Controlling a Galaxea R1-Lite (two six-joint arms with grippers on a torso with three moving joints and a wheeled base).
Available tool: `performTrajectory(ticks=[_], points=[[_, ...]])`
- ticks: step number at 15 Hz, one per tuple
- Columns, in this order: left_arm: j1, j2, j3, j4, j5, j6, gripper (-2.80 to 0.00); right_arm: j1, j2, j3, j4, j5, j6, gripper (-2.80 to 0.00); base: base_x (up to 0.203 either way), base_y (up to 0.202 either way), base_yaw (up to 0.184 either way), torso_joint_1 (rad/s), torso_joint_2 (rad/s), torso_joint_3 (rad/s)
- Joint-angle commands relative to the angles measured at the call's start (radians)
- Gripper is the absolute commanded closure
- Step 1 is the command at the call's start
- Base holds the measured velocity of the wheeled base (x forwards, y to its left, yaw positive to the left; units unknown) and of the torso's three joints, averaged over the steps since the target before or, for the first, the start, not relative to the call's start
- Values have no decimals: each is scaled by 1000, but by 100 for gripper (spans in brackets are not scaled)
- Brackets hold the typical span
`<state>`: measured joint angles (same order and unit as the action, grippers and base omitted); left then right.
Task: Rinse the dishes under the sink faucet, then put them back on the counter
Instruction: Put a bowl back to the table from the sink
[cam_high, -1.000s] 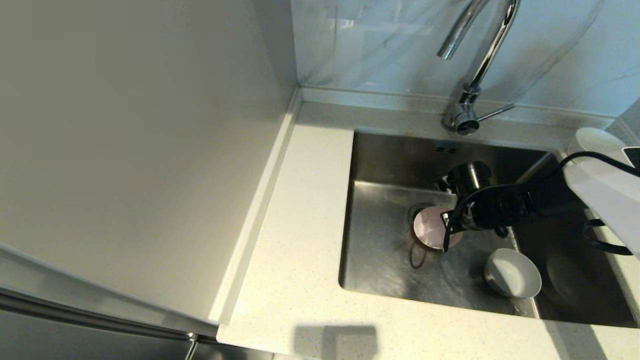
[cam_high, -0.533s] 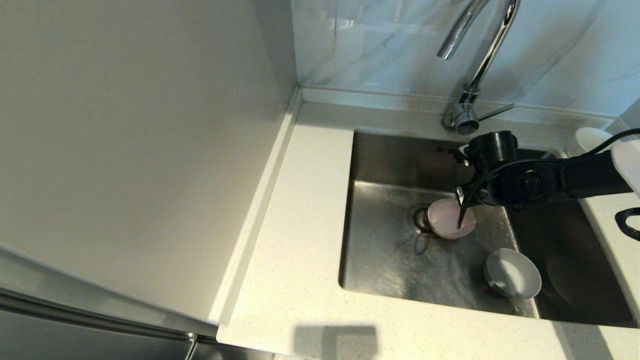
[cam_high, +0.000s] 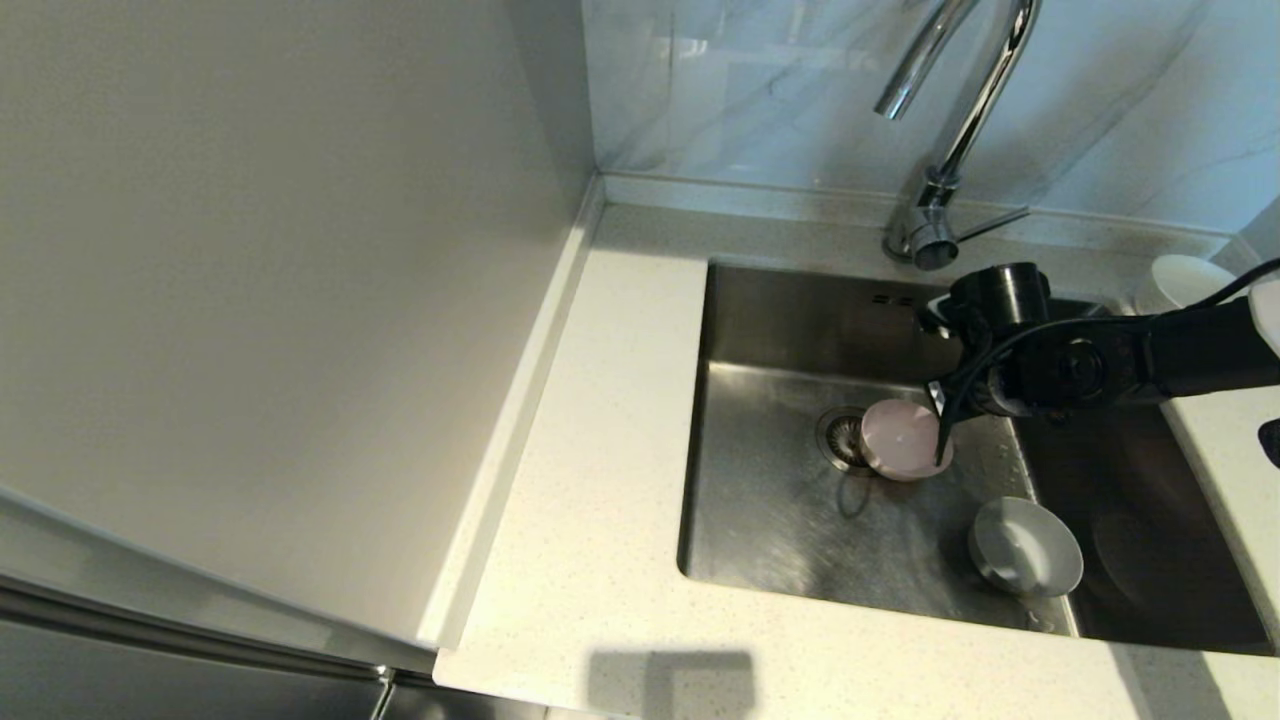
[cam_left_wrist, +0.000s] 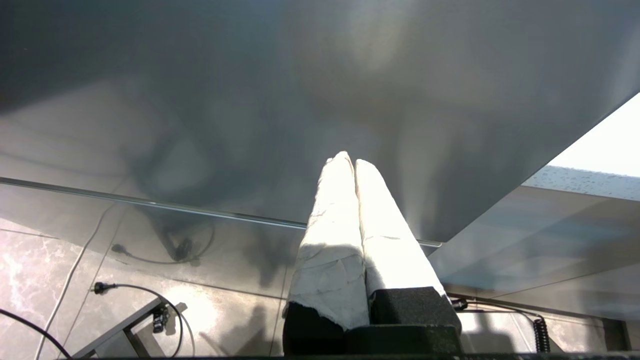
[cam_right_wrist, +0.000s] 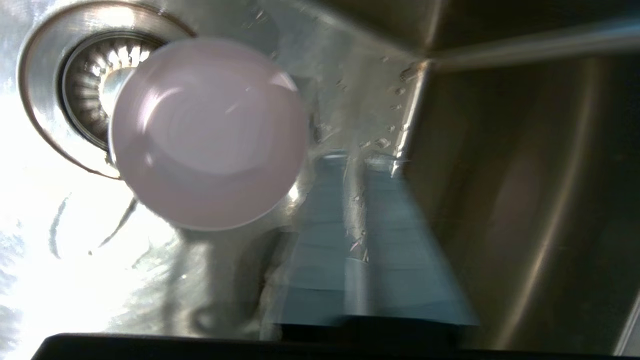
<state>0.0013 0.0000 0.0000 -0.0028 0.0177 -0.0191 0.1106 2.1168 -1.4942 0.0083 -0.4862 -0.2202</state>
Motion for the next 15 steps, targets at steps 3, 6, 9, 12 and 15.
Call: performTrajectory(ticks=[3,6,9,12,15], points=[[0,-3,0,0,1,-2,0,12,32,2,-2,7,4,-280,0,0,0,0,0,0],[0,-3,0,0,1,-1,0,18,54,3,-2,9,7,-280,0,0,0,0,0,0],[0,-3,0,0,1,-2,0,41,68,24,-3,9,8,-280,0,0,0,0,0,0],[0,-3,0,0,1,-1,0,103,72,77,-11,10,14,-280,0,0,0,0,0,0],[0,-3,0,0,1,-1,0,151,97,113,-71,7,16,-280,0,0,0,0,0,0]])
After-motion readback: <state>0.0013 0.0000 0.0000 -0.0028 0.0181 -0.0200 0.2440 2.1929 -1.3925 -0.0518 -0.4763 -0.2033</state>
